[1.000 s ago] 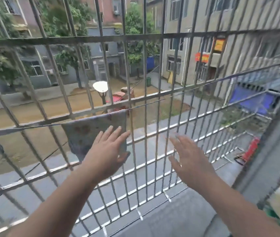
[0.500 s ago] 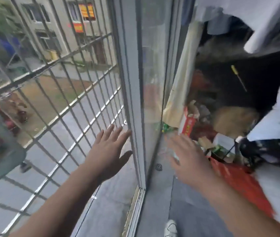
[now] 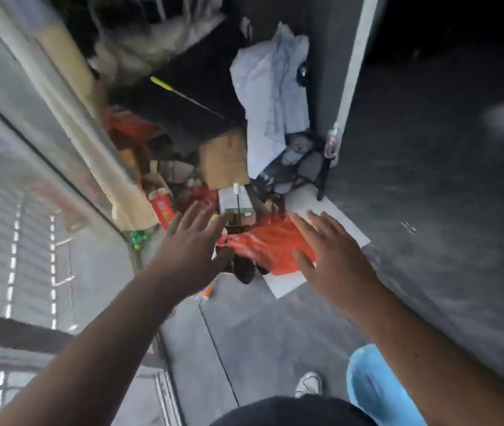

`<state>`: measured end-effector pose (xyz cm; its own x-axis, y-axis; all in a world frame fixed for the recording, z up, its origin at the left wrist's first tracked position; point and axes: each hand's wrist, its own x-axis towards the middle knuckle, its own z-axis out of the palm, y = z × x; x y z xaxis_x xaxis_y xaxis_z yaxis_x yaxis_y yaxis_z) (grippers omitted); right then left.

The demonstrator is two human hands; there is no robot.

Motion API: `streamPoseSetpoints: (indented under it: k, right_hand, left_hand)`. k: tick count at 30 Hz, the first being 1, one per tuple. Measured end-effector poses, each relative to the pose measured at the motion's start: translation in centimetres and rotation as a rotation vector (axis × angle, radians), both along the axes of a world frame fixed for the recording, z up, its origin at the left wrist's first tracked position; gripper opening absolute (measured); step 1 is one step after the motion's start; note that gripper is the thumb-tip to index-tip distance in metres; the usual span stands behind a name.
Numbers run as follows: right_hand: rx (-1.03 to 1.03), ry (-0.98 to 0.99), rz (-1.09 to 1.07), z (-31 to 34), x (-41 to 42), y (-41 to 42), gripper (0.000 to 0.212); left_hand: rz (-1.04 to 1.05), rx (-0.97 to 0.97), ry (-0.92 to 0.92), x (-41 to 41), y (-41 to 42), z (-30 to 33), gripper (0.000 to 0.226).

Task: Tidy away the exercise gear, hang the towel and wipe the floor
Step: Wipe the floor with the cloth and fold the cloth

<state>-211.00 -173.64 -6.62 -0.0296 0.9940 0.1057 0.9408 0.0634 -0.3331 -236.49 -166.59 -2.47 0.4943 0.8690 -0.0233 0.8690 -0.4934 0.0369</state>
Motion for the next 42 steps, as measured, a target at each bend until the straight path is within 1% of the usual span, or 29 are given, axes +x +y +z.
streamPoseSetpoints:
  k: [4,6,8,10,13,15,21,27,31,36,42]
  right_hand:
    - [-0.085,-0.036,-0.173,-1.4,9.0,0.4,0.067]
    - [-0.113,-0.007,-0.293,-1.9,12.7,0.2,0.067]
    - [-0.121,0.017,-0.405,-2.2,15.9,0.3,0.067]
    - [-0.125,0.032,-0.493,-2.3,19.2,0.5,0.067]
    - [-0.158,0.053,-0.598,-2.7,23.7,1.3,0.062]
    - [-0.181,0.048,-0.647,-2.9,26.4,2.7,0.063]
    - [-0.221,-0.020,-0.741,-3.8,33.5,11.7,0.066]
    - [-0.238,0.025,-0.813,-2.8,41.0,23.5,0.068]
    - [-0.210,0.032,-0.857,-1.9,47.3,28.9,0.067]
    - [-0.224,0.051,-0.906,-2.3,57.4,33.3,0.068]
    - [-0.217,0.069,-0.898,-4.5,72.8,40.6,0.069]
  left_hand:
    - [-0.194,-0.041,-0.034,11.7,5.2,-1.0,0.066]
    - [-0.269,-0.073,-0.047,17.0,7.1,-1.1,0.067]
    - [-0.331,-0.102,-0.070,21.6,8.7,-1.8,0.075]
    - [-0.392,-0.128,-0.087,25.6,10.3,-2.9,0.079]
    - [-0.470,-0.129,-0.083,30.5,13.4,-4.6,0.074]
    - [-0.500,-0.134,-0.069,33.3,16.1,-5.7,0.074]
    - [-0.507,-0.151,-0.097,42.5,26.6,-7.6,0.071]
    - [-0.575,-0.124,-0.064,52.2,38.5,-7.4,0.071]
    - [-0.595,-0.123,-0.049,59.3,45.2,-6.5,0.073]
    - [-0.602,-0.144,-0.073,69.6,51.4,-6.8,0.074]
    - [-0.599,-0.145,-0.060,85.1,58.2,-8.9,0.070]
